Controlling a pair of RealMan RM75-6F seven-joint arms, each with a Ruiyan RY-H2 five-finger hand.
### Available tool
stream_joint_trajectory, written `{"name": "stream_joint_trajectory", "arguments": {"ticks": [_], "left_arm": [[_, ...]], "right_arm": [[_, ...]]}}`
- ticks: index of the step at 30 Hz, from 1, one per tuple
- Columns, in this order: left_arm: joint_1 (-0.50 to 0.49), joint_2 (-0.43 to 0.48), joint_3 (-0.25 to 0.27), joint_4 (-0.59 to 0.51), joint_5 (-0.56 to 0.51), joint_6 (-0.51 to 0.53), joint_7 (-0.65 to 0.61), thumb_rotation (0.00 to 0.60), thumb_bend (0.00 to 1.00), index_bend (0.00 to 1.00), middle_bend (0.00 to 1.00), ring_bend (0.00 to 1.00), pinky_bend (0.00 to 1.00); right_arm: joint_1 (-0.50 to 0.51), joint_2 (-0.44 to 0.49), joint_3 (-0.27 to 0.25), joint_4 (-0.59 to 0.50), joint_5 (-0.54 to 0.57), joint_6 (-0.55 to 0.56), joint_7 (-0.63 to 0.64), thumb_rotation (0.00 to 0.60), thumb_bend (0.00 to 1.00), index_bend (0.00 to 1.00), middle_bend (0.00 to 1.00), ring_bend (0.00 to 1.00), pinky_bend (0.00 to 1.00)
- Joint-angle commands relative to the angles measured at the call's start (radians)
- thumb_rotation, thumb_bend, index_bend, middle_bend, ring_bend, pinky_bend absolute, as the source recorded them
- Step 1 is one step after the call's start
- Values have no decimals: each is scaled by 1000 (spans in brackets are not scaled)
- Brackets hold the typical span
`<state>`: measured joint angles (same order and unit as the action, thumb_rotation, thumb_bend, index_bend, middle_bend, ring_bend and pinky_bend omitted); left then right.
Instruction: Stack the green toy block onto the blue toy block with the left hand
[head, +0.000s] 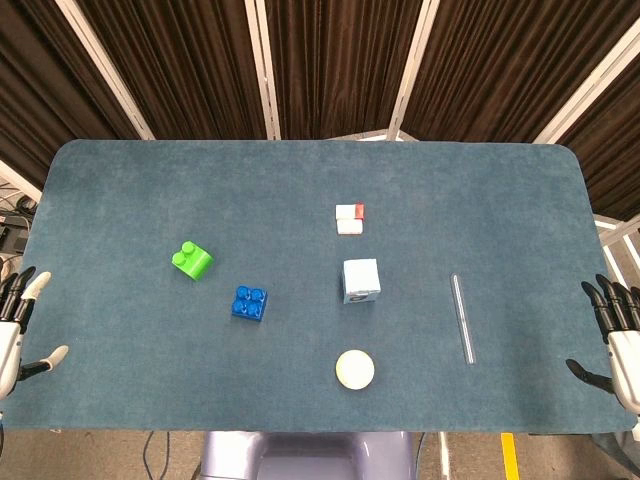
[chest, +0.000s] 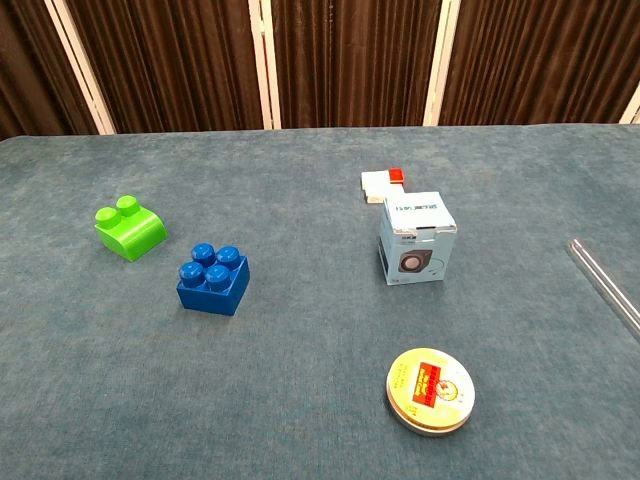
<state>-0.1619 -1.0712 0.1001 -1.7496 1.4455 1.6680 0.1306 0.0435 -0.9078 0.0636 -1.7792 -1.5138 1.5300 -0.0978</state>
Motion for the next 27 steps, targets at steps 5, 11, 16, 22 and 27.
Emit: {"name": "stream_joint_trajectory", "arguments": {"ticks": [5,11,16,22,27], "left_arm": [[5,2,-19,24,-3,-35,-9,600,0,0,0,0,0],[-71,-16,-69,78,-22,-168,-16,600,0,0,0,0,0],[-252,-61,-152,234,-30,-403,-14,600,0,0,0,0,0],[-412,-166,-195,410,-61,-637,39,600,0,0,0,0,0],[-515,-268,-205,549,-80,-789,68,600,0,0,0,0,0]], "right_arm": [[-7,-6,3,-3,-3,16,-5,600,0,0,0,0,0],[-11,-2,1,-5,-4,18,10,600,0,0,0,0,0],[-5,-20,15,20,-1,27,2,600,0,0,0,0,0],[4,-47,43,44,61,17,-42,600,0,0,0,0,0],[12,-67,60,55,113,0,-85,600,0,0,0,0,0]]}}
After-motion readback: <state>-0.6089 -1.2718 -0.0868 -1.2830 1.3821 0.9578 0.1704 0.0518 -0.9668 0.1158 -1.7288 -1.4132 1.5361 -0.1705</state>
